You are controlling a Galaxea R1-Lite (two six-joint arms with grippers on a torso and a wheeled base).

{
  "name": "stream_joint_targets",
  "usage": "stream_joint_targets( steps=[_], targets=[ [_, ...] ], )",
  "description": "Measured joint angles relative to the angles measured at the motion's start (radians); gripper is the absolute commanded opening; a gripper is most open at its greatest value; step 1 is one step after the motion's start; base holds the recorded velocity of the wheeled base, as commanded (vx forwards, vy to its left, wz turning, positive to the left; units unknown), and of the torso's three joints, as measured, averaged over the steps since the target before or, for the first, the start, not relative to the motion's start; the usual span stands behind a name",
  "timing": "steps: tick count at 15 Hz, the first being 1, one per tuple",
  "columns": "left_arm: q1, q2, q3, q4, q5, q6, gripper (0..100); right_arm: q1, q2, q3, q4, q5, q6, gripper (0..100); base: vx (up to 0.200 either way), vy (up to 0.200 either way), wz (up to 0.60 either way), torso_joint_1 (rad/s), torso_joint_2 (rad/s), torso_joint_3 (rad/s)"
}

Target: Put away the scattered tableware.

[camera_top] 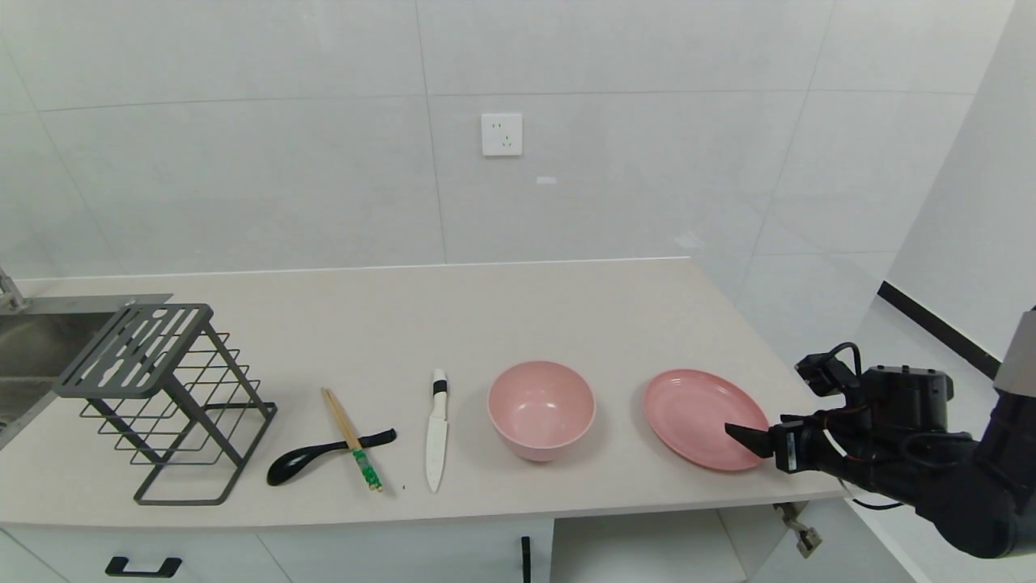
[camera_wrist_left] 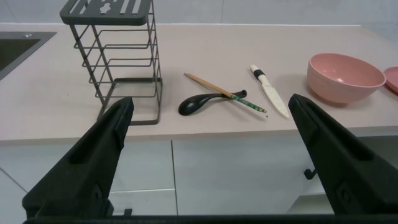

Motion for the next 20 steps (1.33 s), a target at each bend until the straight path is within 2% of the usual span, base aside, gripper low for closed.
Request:
stream_joint_targets(
  steps=[12, 13, 17, 20],
  targets=[
    [0.000, 0.000, 0.000, 0.000, 0.000, 0.000, 100, 0.016, 0.123, -0.077, -0.033, 0.000, 0.000, 100, 0.000, 0.000, 0.00, 0.000, 0.00, 0.000],
    [0.000, 0.000, 0.000, 0.000, 0.000, -0.001, 100, 0.022, 0.128, -0.079, -0.034, 0.000, 0.000, 0, 0.000, 0.000, 0.00, 0.000, 0.00, 0.000],
    [0.000, 0.000, 0.000, -0.001, 0.001, 0.000, 100, 0.042, 0.160, -0.100, -0.034, -0.032, 0.007, 0, 0.000, 0.000, 0.00, 0.000, 0.00, 0.000],
    [0.000, 0.000, 0.000, -0.001, 0.000, 0.000, 100, 0.010, 0.183, -0.141, -0.039, -0.057, 0.015, 0, 0.000, 0.000, 0.00, 0.000, 0.00, 0.000]
  ],
)
